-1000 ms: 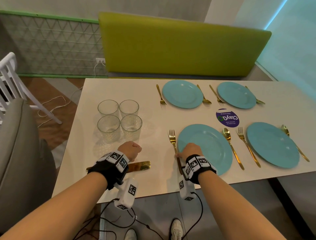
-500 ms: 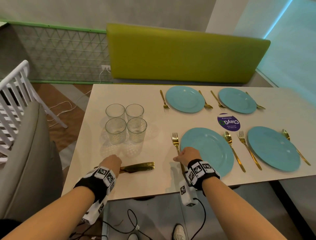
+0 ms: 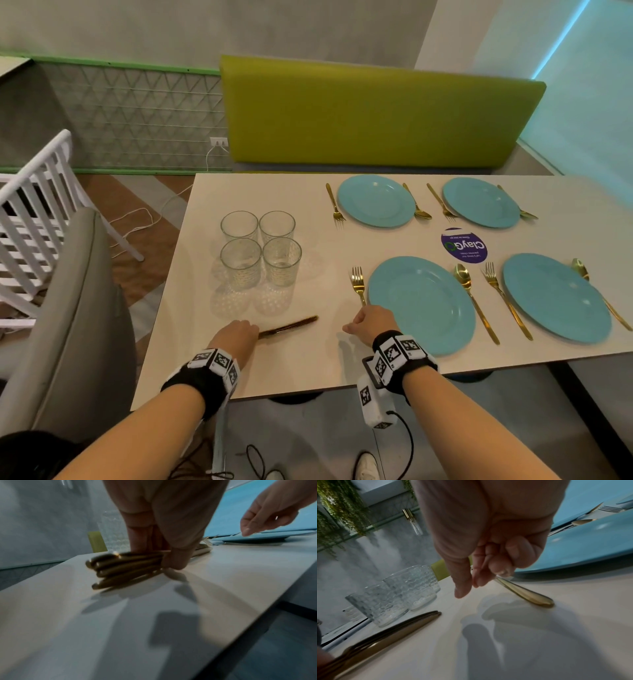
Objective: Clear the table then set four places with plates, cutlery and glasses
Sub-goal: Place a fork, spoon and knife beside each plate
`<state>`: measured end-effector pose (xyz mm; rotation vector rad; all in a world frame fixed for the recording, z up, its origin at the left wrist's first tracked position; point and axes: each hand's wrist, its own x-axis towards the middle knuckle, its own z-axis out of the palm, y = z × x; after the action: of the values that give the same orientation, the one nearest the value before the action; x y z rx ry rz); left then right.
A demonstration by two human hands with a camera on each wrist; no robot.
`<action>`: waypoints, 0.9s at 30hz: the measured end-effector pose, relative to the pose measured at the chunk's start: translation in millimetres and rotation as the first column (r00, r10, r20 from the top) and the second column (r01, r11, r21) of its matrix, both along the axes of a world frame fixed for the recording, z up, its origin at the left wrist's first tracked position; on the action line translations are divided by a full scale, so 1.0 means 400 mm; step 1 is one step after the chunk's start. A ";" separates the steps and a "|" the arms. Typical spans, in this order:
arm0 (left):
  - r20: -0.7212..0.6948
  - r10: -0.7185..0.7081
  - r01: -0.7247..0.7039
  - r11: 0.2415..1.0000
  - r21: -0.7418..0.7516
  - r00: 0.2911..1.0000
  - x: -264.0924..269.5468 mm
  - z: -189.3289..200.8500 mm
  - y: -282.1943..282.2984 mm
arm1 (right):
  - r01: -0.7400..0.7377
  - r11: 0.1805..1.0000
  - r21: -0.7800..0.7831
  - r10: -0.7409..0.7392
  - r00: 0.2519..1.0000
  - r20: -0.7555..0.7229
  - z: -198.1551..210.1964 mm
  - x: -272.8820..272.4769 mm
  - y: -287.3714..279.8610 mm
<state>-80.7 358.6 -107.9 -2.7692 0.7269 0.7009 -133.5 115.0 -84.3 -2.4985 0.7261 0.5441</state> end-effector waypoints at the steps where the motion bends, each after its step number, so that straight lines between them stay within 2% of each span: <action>1: -0.002 0.016 -0.016 1.000 -0.010 1.000 0.002 -0.002 -0.001 | -0.008 1.000 0.005 0.008 1.000 0.005 -0.001 -0.001 0.002; 5: -0.086 0.134 -0.143 0.984 -0.106 0.987 0.018 0.028 -0.020 | -0.041 0.999 0.029 0.040 0.998 0.041 0.005 0.002 0.014; 10: -0.246 0.226 -0.292 0.915 -0.277 0.942 0.037 0.078 -0.086 | -0.082 0.988 0.128 0.077 0.996 0.040 0.006 0.010 0.038; 14: -0.365 0.271 -0.418 0.803 -0.425 0.891 0.040 0.108 -0.151 | -0.043 0.943 0.331 0.016 0.996 0.083 0.024 0.013 0.055; 18: -0.508 0.273 -0.542 0.665 -0.514 0.817 0.027 0.112 -0.197 | 0.034 0.836 0.547 -0.138 0.979 0.149 0.036 0.015 0.056; 20: -0.581 0.288 -0.623 0.575 -0.531 0.761 0.017 0.107 -0.214 | 0.068 0.818 0.571 -0.189 0.970 0.155 0.028 0.016 0.052; 27: -0.673 0.312 -0.731 0.433 -0.528 0.670 -0.006 0.085 -0.246 | 0.220 0.772 0.596 -0.356 0.927 0.118 -0.004 0.008 0.032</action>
<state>-83.1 260.2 -73.9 -3.7570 0.0994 1.6039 -130.2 127.9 -85.8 -1.7981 0.7119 0.2969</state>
